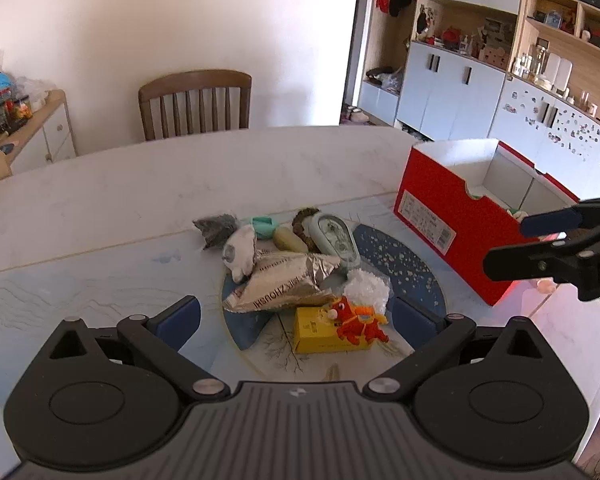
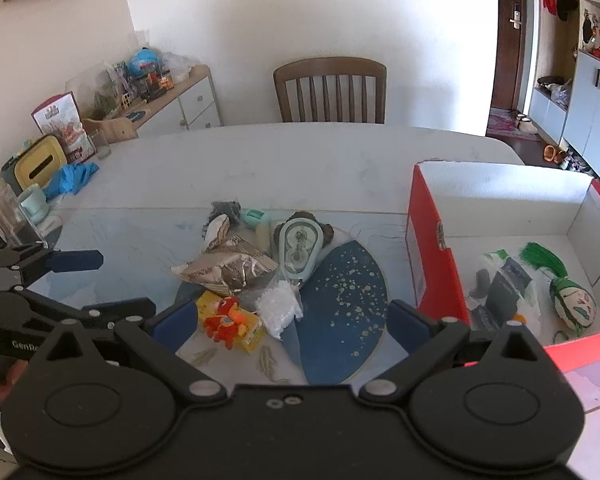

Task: Organize objects
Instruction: 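Move both grippers back over the remaining items on the table, then grasp the red horse toy with the left gripper while the right grasps the bubble-wrap bag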

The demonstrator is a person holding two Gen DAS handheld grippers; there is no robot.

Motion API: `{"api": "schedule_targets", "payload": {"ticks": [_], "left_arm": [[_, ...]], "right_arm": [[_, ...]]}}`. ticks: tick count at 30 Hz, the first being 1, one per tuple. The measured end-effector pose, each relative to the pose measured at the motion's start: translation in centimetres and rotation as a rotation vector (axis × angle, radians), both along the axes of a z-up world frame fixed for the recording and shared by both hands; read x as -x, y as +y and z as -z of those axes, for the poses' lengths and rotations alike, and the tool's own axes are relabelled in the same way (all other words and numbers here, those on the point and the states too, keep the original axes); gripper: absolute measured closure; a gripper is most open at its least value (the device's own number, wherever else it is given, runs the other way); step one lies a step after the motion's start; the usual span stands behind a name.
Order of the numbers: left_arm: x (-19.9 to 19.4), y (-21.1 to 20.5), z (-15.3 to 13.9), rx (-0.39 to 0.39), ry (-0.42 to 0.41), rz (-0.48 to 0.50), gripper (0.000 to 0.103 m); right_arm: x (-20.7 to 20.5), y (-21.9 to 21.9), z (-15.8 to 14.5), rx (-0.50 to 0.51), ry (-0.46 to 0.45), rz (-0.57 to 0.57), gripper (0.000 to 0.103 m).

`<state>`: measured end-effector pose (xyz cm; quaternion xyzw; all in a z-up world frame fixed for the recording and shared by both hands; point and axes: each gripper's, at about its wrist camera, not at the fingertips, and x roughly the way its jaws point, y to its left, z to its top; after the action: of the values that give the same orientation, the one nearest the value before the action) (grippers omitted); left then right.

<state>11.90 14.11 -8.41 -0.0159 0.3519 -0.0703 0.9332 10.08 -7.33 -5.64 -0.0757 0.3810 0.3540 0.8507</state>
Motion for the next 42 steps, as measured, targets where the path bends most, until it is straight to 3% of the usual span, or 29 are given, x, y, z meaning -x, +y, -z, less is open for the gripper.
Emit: {"api": "schedule_targets", "payload": {"ticks": [13,22,33,39,42], "left_arm": [[-1.7,-2.7,3.9,-0.032,0.077,0.08,0.0],[-2.3,-6.2,4.7,-0.117,0.025,0.162,0.0],[-3.4,-7.0,5.7,-0.153,0.024,0.146,0.002],[-3.6,-7.9,6.1,-0.172,0.031,0.186,0.017],[-3.9,-8.0,6.2,-0.174,0.038,0.194,0.029]], "right_arm": [[-2.9,2.1,3.1,0.071,0.062,-0.004,0.004],[-4.8,3.7,5.7,0.112,0.119,-0.033,0.009],[-6.1,6.1,7.2,0.152,0.159,-0.084,0.024],[-6.6,6.5,7.6,0.143,0.183,-0.086,0.028],[-6.9,6.6,7.6,0.131,0.198,-0.089,0.03]]}}
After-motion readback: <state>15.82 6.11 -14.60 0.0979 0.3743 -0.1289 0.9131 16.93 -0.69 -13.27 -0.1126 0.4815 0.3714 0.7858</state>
